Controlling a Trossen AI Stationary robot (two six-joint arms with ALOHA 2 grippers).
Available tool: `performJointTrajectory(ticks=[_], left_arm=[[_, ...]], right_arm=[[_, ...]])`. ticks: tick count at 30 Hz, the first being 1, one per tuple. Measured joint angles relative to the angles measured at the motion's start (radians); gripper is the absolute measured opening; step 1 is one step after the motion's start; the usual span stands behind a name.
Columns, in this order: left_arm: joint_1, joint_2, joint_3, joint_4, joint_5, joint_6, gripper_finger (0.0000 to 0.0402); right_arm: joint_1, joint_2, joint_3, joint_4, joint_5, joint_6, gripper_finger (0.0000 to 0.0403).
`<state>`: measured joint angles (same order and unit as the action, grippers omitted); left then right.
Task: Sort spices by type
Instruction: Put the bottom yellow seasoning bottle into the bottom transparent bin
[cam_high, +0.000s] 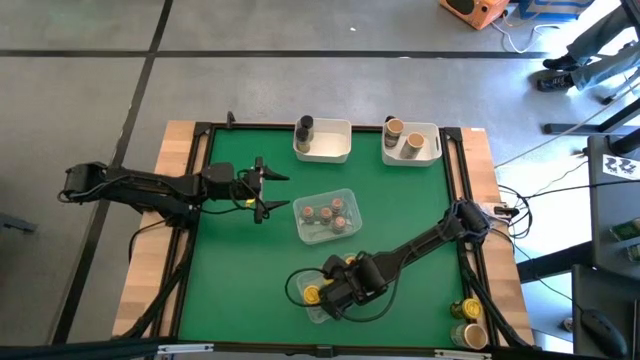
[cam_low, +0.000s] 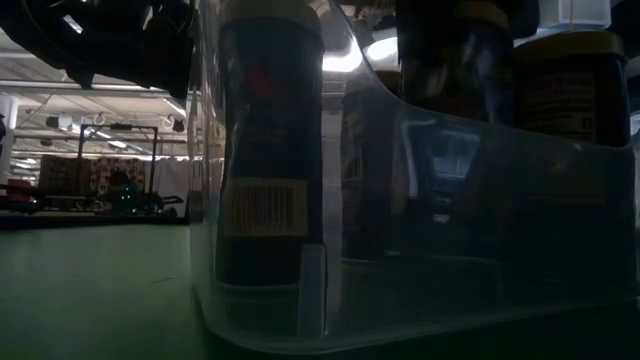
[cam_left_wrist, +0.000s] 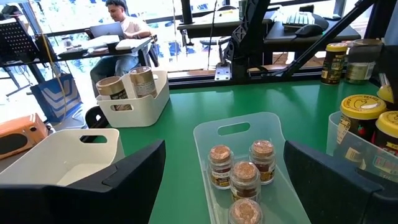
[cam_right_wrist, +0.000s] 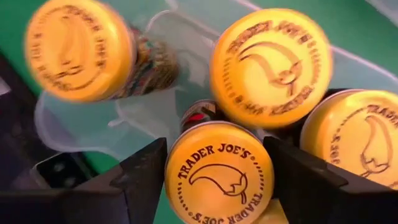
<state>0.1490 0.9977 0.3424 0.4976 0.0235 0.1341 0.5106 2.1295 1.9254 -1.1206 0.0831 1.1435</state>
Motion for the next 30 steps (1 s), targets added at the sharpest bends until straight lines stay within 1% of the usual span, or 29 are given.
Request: performJointTrajectory(ticks=[2,10,17,24,27,30], left_arm=[[0.000,0.000,0.000,0.001,0.000,0.000,0.0314],[0.000,0.000,0.000,0.006,0.000,-0.004,0.0314],[0.000,0.000,0.000,0.006,0.000,-0.004,0.0314],[0.000,0.000,0.000,0.006,0.000,-0.004,0.0314],[0.000,0.000,0.000,0.006,0.000,-0.004,0.0314],[0.000,0.000,0.000,0.006,0.000,-0.004,0.0314]], right_arm=[[0.000,0.000,0.027,-0.019,-0.015,-0.004,0.0264],[0.001,-0.002,0.094,-0.048,0.004,-0.021,0.0264],[0.000,0.010,0.060,-0.050,0.021,-0.035,0.0264],[0.000,0.013,0.011,0.002,0.011,-0.048,0.0265],[0.000,0.013,0.008,0.008,0.024,-0.049,0.0277],[-0.001,0.013,0.008,0.008,0.037,-0.050,0.0313]])
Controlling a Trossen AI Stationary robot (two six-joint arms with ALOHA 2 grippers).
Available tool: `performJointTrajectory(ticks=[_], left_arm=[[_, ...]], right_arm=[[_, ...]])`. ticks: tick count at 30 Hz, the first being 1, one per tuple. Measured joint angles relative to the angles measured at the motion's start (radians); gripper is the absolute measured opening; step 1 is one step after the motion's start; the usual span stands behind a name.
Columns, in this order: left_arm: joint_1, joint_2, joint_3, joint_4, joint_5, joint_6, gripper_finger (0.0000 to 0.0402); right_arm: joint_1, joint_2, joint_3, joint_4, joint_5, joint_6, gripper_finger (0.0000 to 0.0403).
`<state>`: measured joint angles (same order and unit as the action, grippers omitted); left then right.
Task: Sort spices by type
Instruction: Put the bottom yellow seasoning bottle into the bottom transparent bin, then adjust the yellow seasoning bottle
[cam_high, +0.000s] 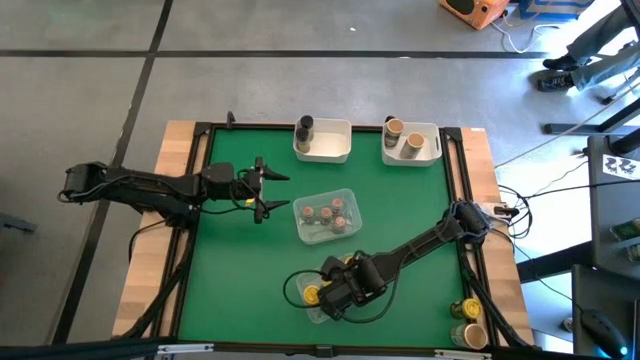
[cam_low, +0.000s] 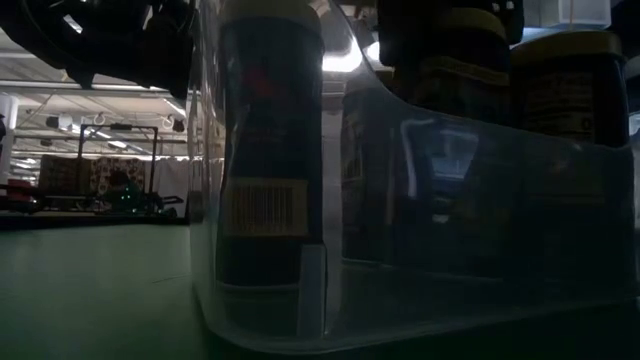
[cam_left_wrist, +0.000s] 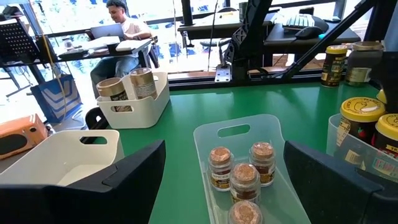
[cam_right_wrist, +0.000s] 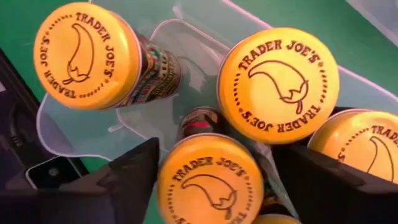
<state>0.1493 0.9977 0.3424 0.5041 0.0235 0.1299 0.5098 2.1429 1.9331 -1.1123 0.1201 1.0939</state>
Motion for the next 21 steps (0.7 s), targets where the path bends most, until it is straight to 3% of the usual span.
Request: performJointTrajectory(ticks=[3,6,10,21], left_arm=[[0.000,0.000,0.000,0.000,0.000,0.000,0.0314],[0.000,0.000,0.000,0.000,0.000,0.000,0.0314],[0.000,0.000,0.000,0.000,0.000,-0.006,0.0314],[0.000,0.000,0.000,0.000,0.000,-0.005,0.0314]], right_arm=[[0.000,0.000,0.000,-0.005,-0.011,0.000,0.0362],[-0.013,-0.003,0.000,-0.022,-0.089,0.002,0.0394],[-0.013,-0.030,0.000,-0.010,-0.128,0.023,0.0380],[0.038,-0.089,0.003,0.002,0.003,0.046,0.0357]])
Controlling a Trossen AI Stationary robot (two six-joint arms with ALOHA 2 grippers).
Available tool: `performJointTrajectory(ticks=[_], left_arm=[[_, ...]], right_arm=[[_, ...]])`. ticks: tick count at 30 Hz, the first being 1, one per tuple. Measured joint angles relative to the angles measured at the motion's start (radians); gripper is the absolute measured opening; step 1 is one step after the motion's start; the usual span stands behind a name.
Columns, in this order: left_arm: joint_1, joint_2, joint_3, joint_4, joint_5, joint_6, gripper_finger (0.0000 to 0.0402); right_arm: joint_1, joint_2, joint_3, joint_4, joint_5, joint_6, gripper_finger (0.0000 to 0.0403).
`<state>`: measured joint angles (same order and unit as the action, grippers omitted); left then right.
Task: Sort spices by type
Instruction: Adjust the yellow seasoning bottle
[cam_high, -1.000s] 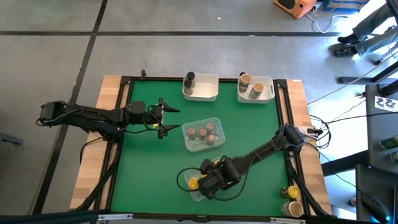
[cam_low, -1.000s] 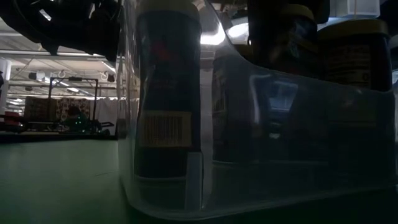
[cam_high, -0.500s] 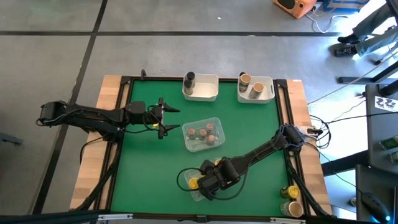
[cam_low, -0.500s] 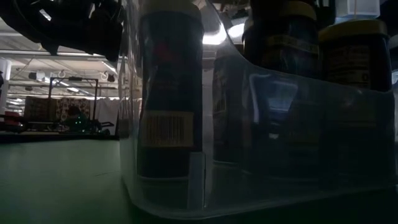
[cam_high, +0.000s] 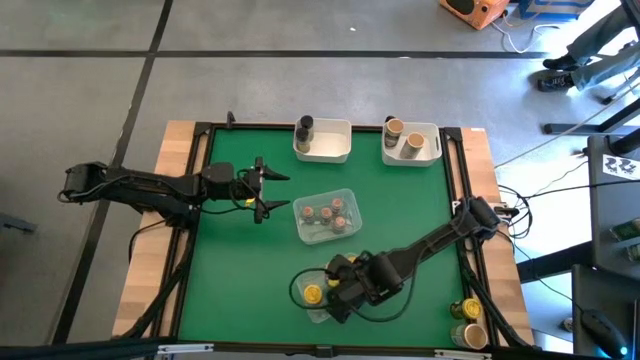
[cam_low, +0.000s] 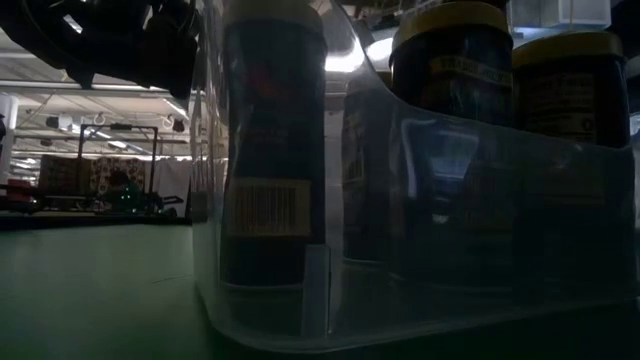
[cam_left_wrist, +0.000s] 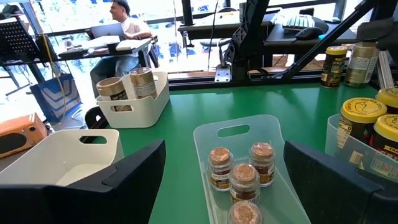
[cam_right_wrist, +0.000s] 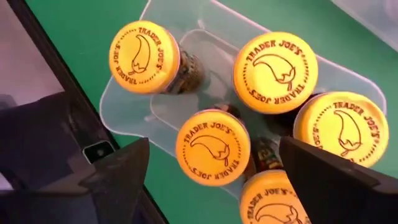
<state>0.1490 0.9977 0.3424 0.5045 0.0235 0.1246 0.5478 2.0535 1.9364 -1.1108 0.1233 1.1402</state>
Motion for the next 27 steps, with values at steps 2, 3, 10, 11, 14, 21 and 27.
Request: performJointTrajectory(ticks=[2,3,10,11,14,21,27], left_arm=[[0.000,0.000,0.000,0.000,0.000,0.000,0.0314],[0.000,0.000,0.000,0.000,0.000,0.001,0.0314],[0.000,0.000,0.000,0.000,0.000,0.002,0.0314],[0.000,0.000,0.000,0.000,0.000,0.002,0.0314],[0.000,0.000,0.000,0.000,0.000,0.002,0.0314],[0.000,0.000,0.000,0.000,0.000,0.002,0.0314],[0.000,0.000,0.000,-0.002,0.000,-0.002,0.0314]], right_arm=[[0.001,0.001,0.001,0.015,-0.002,0.003,0.0357],[0.002,0.001,0.003,0.032,-0.002,0.003,0.0357],[0.001,0.001,0.003,0.127,-0.009,-0.020,0.0358],[0.001,0.001,0.003,0.141,-0.010,-0.022,0.0358],[0.002,0.001,0.003,0.188,-0.010,-0.037,0.0350],[0.003,0.005,-0.003,0.302,-0.032,-0.071,0.0258],[0.003,0.025,-0.045,0.423,-0.062,-0.075,0.0146]])
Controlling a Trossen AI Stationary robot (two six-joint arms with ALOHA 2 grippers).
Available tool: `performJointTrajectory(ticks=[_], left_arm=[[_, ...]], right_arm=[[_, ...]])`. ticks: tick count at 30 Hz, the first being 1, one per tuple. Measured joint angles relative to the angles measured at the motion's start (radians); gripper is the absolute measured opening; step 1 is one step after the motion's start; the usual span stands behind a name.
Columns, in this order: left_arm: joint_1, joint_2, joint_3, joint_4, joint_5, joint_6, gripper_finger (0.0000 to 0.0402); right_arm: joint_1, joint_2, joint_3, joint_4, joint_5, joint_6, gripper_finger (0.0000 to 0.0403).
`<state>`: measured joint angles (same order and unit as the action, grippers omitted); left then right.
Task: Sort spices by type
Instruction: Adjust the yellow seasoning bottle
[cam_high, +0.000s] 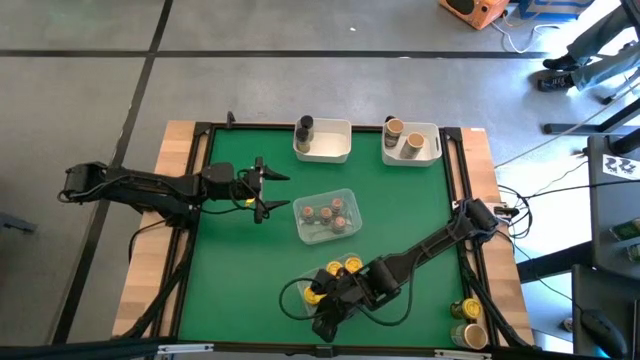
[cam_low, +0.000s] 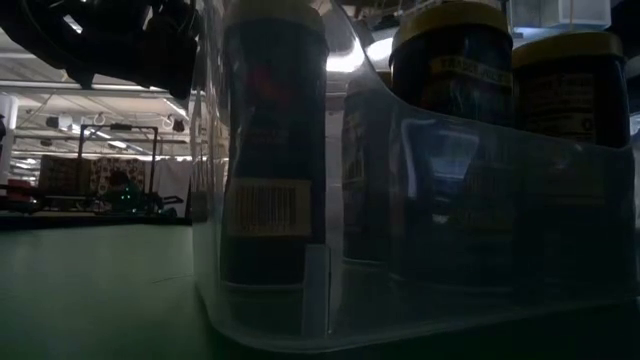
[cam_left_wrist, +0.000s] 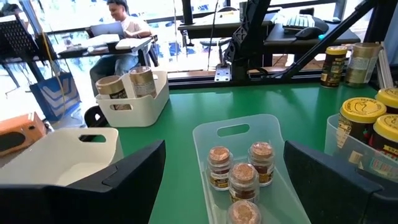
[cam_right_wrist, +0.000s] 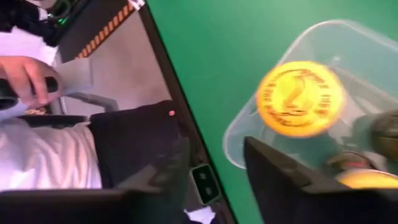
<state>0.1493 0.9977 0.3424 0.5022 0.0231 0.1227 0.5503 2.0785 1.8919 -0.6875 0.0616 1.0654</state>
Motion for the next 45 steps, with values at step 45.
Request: performJointTrajectory(ticks=[45], left_arm=[[-0.008,0.000,0.000,0.002,0.000,-0.090,0.0314]], right_arm=[[-0.001,0.127,-0.011,0.002,0.217,-0.099,0.0021]])
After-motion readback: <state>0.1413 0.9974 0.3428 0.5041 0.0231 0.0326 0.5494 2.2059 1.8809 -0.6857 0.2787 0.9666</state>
